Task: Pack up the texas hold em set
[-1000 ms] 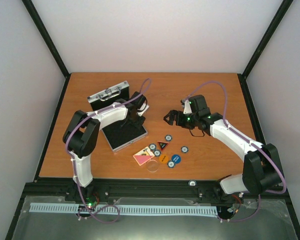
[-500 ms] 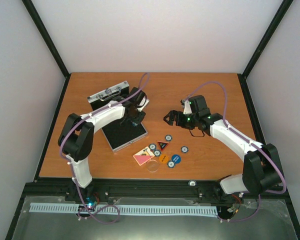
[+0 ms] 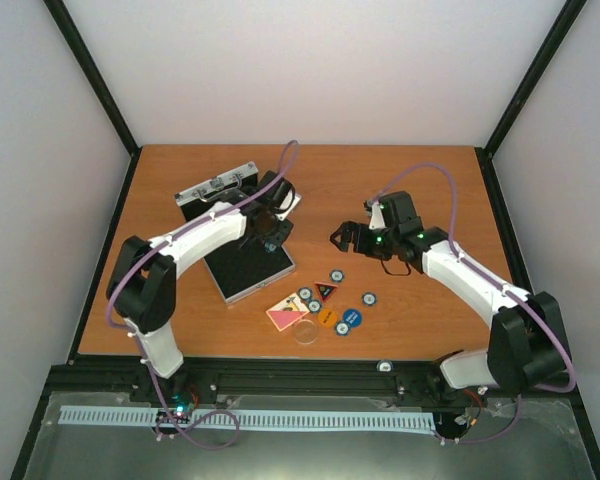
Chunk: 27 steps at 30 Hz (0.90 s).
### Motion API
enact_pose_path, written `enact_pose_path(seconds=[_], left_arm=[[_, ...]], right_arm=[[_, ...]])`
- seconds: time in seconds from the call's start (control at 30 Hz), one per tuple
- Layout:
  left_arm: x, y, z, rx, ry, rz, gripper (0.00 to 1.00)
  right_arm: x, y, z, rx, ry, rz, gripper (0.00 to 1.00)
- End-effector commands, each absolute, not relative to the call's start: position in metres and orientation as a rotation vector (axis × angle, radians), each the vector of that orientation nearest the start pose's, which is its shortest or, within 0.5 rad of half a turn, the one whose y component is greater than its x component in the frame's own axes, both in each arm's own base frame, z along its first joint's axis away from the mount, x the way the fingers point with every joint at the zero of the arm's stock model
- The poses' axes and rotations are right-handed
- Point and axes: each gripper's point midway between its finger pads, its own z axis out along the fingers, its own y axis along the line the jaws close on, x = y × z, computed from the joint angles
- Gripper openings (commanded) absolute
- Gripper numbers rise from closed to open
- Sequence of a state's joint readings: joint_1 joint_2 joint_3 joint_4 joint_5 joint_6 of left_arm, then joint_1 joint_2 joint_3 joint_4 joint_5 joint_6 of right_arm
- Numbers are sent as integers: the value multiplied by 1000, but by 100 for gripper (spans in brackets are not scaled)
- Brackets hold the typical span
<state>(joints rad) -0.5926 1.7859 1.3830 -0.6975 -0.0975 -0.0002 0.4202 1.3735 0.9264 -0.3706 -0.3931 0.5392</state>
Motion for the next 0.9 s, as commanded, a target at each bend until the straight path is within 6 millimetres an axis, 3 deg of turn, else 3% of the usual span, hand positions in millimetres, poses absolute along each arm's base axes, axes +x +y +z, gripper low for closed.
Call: enact_pose_path(seconds=[0.0,0.2,0.37,0.63,0.87], left_arm=[[357,-237,148,709,2521,-127,19],[318,-252,159,722,2532,-301,38],[301,-252,162,717,2510,-378,48],[295,-242,174,649,2471,-383,62],[292,-229,193,580,2450,-353,74]], right_arm=[[304,192,143,2,2547,786,100],[277,164,111,36,2667,603,99],[256,145,97,74,2725,476,95],[247,139,95,10,2803,239,94],[256,147,117,-78,2813,106,93]])
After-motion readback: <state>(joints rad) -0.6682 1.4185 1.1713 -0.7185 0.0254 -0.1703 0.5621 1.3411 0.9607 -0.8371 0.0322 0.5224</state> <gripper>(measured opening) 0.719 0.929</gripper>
